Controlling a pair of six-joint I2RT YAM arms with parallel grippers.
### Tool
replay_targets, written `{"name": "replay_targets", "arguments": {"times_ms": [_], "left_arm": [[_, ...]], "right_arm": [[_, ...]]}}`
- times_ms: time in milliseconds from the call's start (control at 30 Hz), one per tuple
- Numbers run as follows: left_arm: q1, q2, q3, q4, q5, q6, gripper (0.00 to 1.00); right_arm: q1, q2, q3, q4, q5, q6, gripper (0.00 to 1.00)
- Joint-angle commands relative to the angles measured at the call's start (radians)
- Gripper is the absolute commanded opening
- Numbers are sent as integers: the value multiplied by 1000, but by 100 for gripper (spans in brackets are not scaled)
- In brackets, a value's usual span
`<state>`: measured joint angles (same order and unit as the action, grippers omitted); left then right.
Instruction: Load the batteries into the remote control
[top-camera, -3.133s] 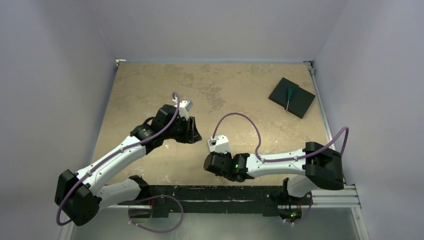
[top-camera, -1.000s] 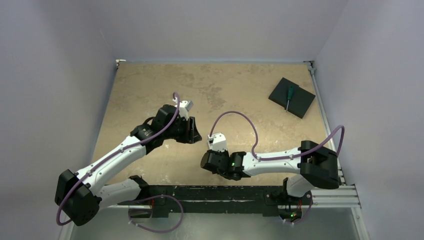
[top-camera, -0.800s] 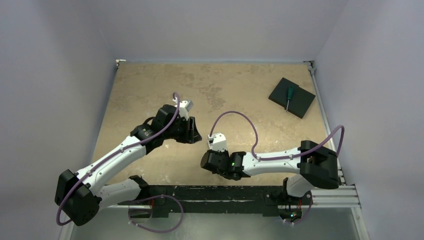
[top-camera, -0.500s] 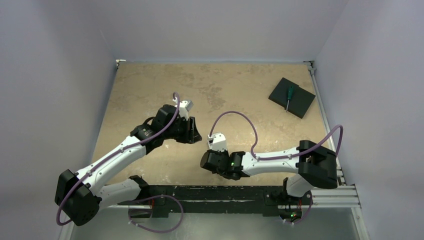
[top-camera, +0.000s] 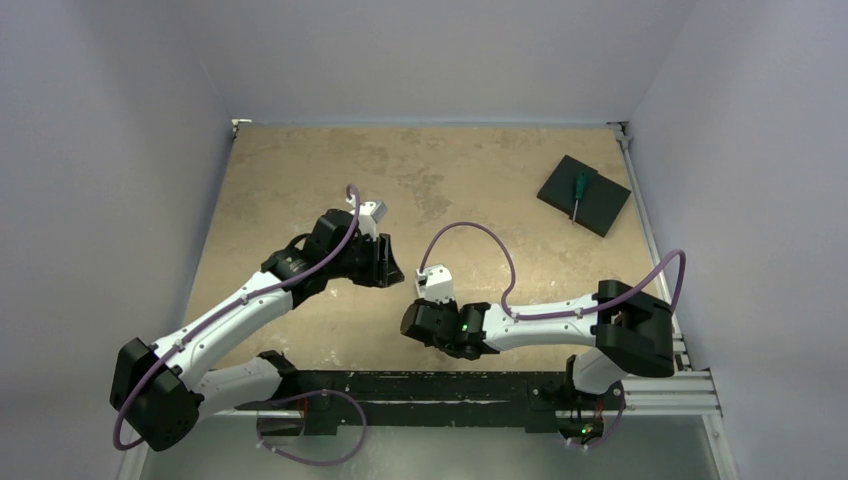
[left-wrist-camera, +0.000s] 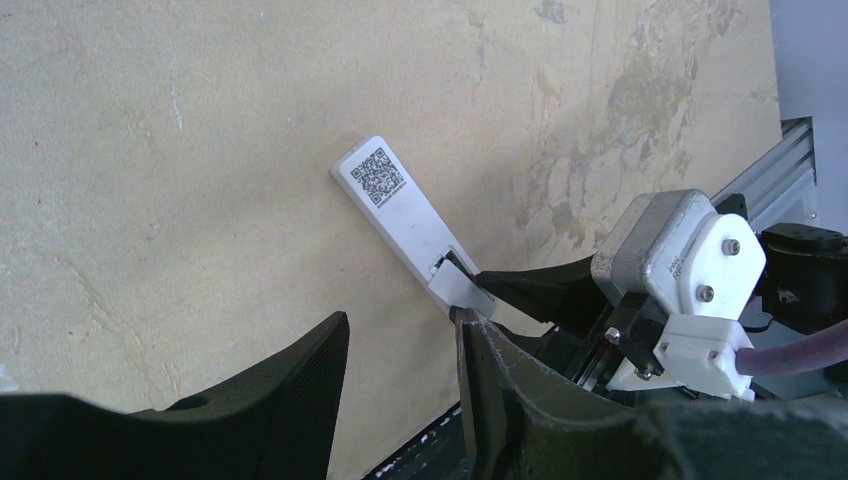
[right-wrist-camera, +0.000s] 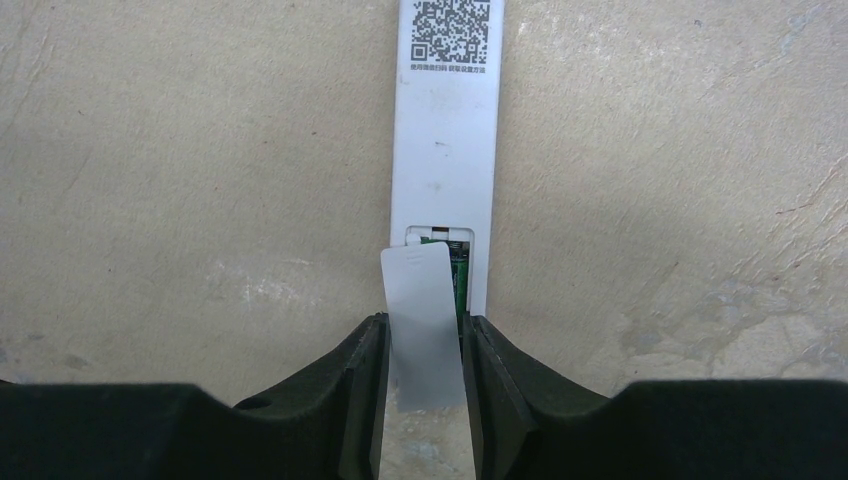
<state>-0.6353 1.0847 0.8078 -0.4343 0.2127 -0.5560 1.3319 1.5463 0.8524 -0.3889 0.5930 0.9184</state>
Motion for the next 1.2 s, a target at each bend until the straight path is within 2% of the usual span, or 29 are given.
{"name": "replay_targets", "arguments": {"times_ms": [0,800,1167], "left_arm": [[3,3,10,26,13,8,43],[5,14,13,31,19,11,43],[5,22,13,30,13,11,43]], "right_arm": [[-7,-5,-10,2,49,25,40],[-8,-7,8,-15,67,25,41],[-7,-92,14,-7,75,6,44]]}}
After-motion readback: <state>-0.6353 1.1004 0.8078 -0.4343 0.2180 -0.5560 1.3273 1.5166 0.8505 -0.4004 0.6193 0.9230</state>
